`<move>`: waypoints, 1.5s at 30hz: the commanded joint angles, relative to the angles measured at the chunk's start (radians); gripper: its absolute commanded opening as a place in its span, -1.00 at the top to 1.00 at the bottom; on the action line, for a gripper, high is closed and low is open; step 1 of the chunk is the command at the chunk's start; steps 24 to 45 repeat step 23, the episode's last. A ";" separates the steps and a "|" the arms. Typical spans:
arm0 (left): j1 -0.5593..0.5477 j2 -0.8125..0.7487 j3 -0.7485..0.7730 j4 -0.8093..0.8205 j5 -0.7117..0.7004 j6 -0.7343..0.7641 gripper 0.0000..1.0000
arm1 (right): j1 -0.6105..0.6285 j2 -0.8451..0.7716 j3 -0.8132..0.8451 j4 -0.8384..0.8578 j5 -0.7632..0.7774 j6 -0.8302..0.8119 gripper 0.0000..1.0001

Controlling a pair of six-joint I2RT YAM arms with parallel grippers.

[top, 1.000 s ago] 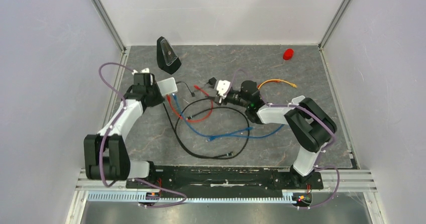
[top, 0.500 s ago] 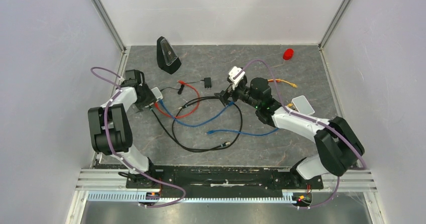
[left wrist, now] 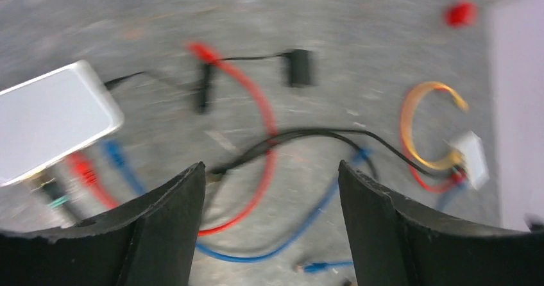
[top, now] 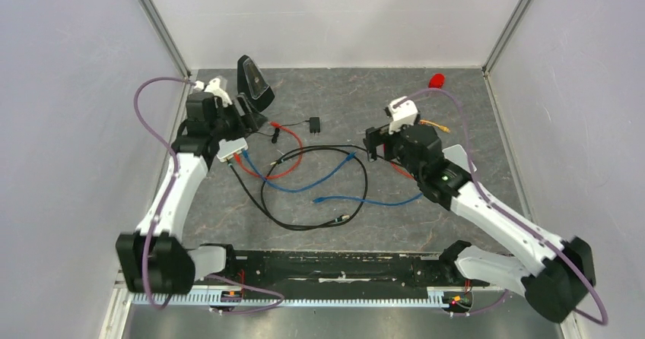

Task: Insert the plug into the switch port
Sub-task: Reset both arms

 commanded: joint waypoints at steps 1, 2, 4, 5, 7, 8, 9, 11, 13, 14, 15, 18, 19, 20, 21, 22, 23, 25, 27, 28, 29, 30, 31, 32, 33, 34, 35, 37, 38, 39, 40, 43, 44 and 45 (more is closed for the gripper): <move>-0.159 -0.190 -0.048 0.129 0.230 0.074 -0.60 | 0.000 -0.158 -0.014 -0.154 0.234 0.044 -0.96; -0.193 -0.226 -0.061 0.131 0.243 0.085 -0.61 | 0.001 -0.193 -0.012 -0.177 0.260 0.043 -0.96; -0.236 -0.289 -0.099 0.158 0.255 0.076 -0.61 | 0.000 -0.253 -0.011 -0.202 0.281 0.049 -0.96; -0.249 -0.318 -0.128 0.185 0.281 0.071 -0.61 | 0.000 -0.281 -0.019 -0.205 0.276 0.052 -0.96; -0.260 -0.379 -0.174 0.234 0.335 0.058 -0.62 | 0.000 -0.341 -0.044 -0.207 0.261 0.073 -0.96; -0.264 -0.399 -0.197 0.255 0.350 0.056 -0.61 | 0.000 -0.368 -0.060 -0.209 0.258 0.097 -0.96; -0.265 -0.423 -0.224 0.281 0.370 0.060 -0.62 | 0.000 -0.393 -0.074 -0.211 0.242 0.113 -0.96; -0.265 -0.455 -0.263 0.289 0.363 0.081 -0.62 | 0.000 -0.430 -0.097 -0.212 0.213 0.138 -0.96; -0.265 -0.479 -0.286 0.291 0.335 0.073 -0.62 | 0.001 -0.453 -0.115 -0.212 0.216 0.148 -0.96; -0.265 -0.486 -0.292 0.303 0.341 0.062 -0.62 | 0.001 -0.463 -0.123 -0.211 0.217 0.151 -0.96; -0.267 -0.492 -0.294 0.315 0.350 0.059 -0.62 | 0.000 -0.469 -0.126 -0.211 0.220 0.154 -0.96; -0.267 -0.498 -0.293 0.322 0.352 0.061 -0.63 | 0.001 -0.481 -0.124 -0.214 0.213 0.162 -0.96; -0.267 -0.498 -0.293 0.321 0.349 0.058 -0.63 | 0.001 -0.485 -0.119 -0.217 0.199 0.163 -0.96; -0.267 -0.498 -0.292 0.320 0.350 0.053 -0.63 | 0.000 -0.488 -0.113 -0.221 0.194 0.171 -0.96; -0.267 -0.499 -0.292 0.320 0.357 0.052 -0.63 | 0.000 -0.490 -0.104 -0.229 0.190 0.182 -0.96; -0.267 -0.501 -0.293 0.318 0.362 0.055 -0.63 | 0.000 -0.491 -0.097 -0.233 0.187 0.190 -0.96; -0.267 -0.505 -0.294 0.313 0.357 0.057 -0.63 | 0.000 -0.494 -0.095 -0.233 0.182 0.190 -0.96; -0.267 -0.505 -0.294 0.313 0.357 0.057 -0.63 | 0.000 -0.494 -0.095 -0.233 0.182 0.190 -0.96; -0.267 -0.505 -0.294 0.313 0.357 0.057 -0.63 | 0.000 -0.494 -0.095 -0.233 0.182 0.190 -0.96; -0.267 -0.505 -0.294 0.313 0.357 0.057 -0.63 | 0.000 -0.494 -0.095 -0.233 0.182 0.190 -0.96; -0.267 -0.505 -0.294 0.313 0.357 0.057 -0.63 | 0.000 -0.494 -0.095 -0.233 0.182 0.190 -0.96; -0.267 -0.505 -0.294 0.313 0.357 0.057 -0.63 | 0.000 -0.494 -0.095 -0.233 0.182 0.190 -0.96; -0.267 -0.505 -0.294 0.313 0.357 0.057 -0.63 | 0.000 -0.494 -0.095 -0.233 0.182 0.190 -0.96; -0.267 -0.505 -0.294 0.313 0.357 0.057 -0.63 | 0.000 -0.494 -0.095 -0.233 0.182 0.190 -0.96; -0.267 -0.505 -0.294 0.313 0.357 0.057 -0.63 | 0.000 -0.494 -0.095 -0.233 0.182 0.190 -0.96; -0.267 -0.505 -0.294 0.313 0.357 0.057 -0.63 | 0.000 -0.494 -0.095 -0.233 0.182 0.190 -0.96; -0.267 -0.505 -0.294 0.313 0.357 0.057 -0.63 | 0.000 -0.494 -0.095 -0.233 0.182 0.190 -0.96; -0.267 -0.505 -0.294 0.313 0.357 0.057 -0.63 | 0.000 -0.494 -0.095 -0.233 0.182 0.190 -0.96; -0.267 -0.505 -0.294 0.313 0.357 0.057 -0.63 | 0.000 -0.494 -0.095 -0.233 0.182 0.190 -0.96; -0.267 -0.505 -0.294 0.313 0.357 0.057 -0.63 | 0.000 -0.494 -0.095 -0.233 0.182 0.190 -0.96; -0.267 -0.505 -0.294 0.313 0.357 0.057 -0.63 | 0.000 -0.494 -0.095 -0.233 0.182 0.190 -0.96; -0.267 -0.505 -0.294 0.313 0.357 0.057 -0.63 | 0.000 -0.494 -0.095 -0.233 0.182 0.190 -0.96; -0.267 -0.505 -0.294 0.313 0.357 0.057 -0.63 | 0.000 -0.494 -0.095 -0.233 0.182 0.190 -0.96; -0.267 -0.505 -0.294 0.313 0.357 0.057 -0.63 | 0.000 -0.494 -0.095 -0.233 0.182 0.190 -0.96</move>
